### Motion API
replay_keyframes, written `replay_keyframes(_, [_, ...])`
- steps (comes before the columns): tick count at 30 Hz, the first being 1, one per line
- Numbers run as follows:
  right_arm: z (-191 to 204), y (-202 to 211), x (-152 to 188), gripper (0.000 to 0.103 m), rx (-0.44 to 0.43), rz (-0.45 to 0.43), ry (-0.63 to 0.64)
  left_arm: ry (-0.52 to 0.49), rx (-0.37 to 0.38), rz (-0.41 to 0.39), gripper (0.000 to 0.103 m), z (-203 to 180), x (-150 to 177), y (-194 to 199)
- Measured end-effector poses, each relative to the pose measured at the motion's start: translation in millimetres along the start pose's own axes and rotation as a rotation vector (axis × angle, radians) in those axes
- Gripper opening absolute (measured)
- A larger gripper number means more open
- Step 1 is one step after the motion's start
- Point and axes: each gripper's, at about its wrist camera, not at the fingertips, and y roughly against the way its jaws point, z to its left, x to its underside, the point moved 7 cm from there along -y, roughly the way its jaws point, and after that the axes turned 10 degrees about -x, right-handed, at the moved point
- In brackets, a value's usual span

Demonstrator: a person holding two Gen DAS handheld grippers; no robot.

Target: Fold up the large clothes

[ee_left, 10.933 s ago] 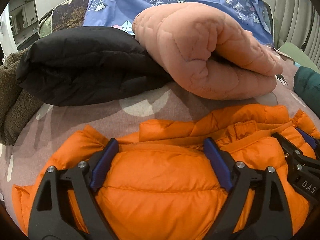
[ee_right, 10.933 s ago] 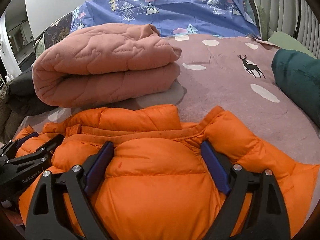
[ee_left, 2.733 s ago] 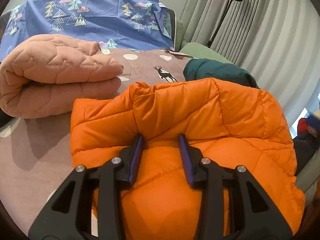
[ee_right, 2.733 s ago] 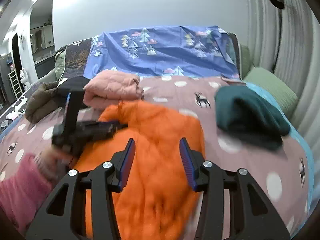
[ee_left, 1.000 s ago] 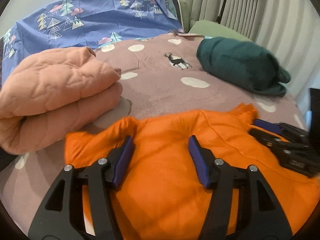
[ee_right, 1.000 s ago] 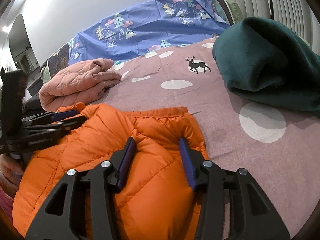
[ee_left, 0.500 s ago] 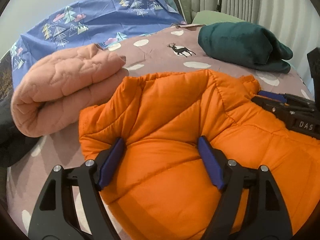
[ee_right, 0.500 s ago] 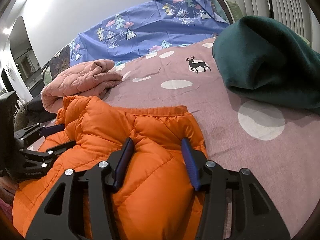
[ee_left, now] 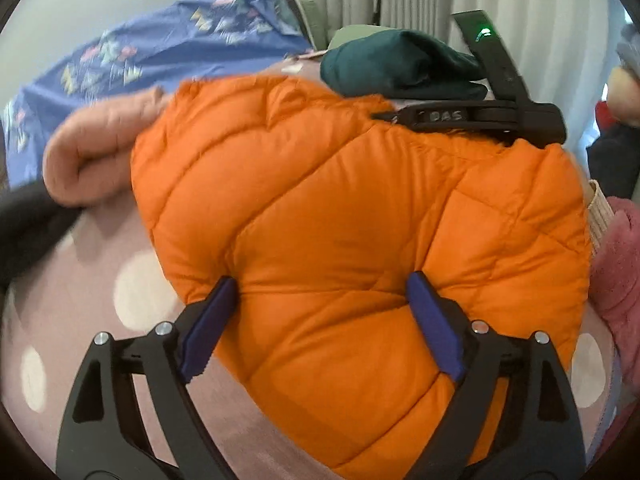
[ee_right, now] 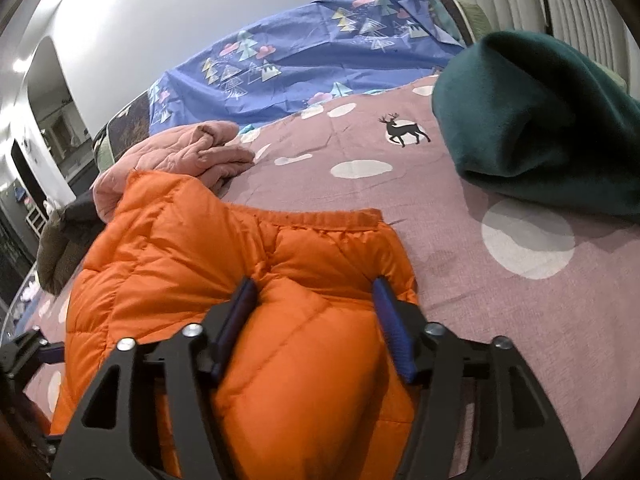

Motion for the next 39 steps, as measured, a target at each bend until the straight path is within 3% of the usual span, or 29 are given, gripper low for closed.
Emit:
replay_keyframes(7, [-2, 0, 2, 0.064, 0.006, 0.001, -0.01, 0.001, -0.002, -0.025, 0.087, 3, -21, 19])
replay_keyframes(9, [-2, 0, 2, 0.064, 0.004, 0.001, -0.01, 0.014, -0.006, -0.075, 0.08, 7, -33, 30])
replay_keyframes(10, [-2, 0, 2, 0.064, 0.004, 0.0, -0.01, 0.027, 0.004, -0.095, 0.071, 10, -42, 32])
replay_keyframes(14, [-2, 0, 1, 0.064, 0.0, -0.014, -0.001, 0.133, 0.065, -0.1, 0.055, 26, -66, 24])
replay_keyframes(16, [-2, 0, 1, 0.064, -0.005, -0.014, -0.005, 0.144, 0.108, -0.054, 0.057, 21, -60, 9])
replay_keyframes(17, [-3, -1, 0, 0.064, -0.007, -0.014, -0.005, 0.098, 0.084, -0.046, 0.058, 15, -51, 2])
replay_keyframes(19, [-1, -1, 1, 0.065, -0.007, -0.013, 0.002, -0.063, -0.039, -0.094, 0.059, -2, -35, -6])
replay_keyframes(25, [-2, -1, 1, 0.065, -0.008, -0.015, 0.002, -0.007, -0.023, -0.086, 0.059, 2, -33, -4])
replay_keyframes(30, [-4, -2, 1, 0.065, -0.015, -0.02, -0.011, 0.033, 0.029, -0.103, 0.068, 0, -27, 30])
replay_keyframes(32, [-4, -2, 0, 0.065, -0.016, -0.022, -0.009, 0.003, 0.054, -0.123, 0.076, -9, -14, 51])
replay_keyframes(36, [-4, -2, 1, 0.065, -0.017, -0.023, -0.009, -0.04, 0.055, -0.092, 0.08, -23, 23, 69])
replay_keyframes(39, [-3, -3, 1, 0.065, -0.016, -0.023, -0.01, -0.004, 0.044, -0.055, 0.082, -22, 44, 76])
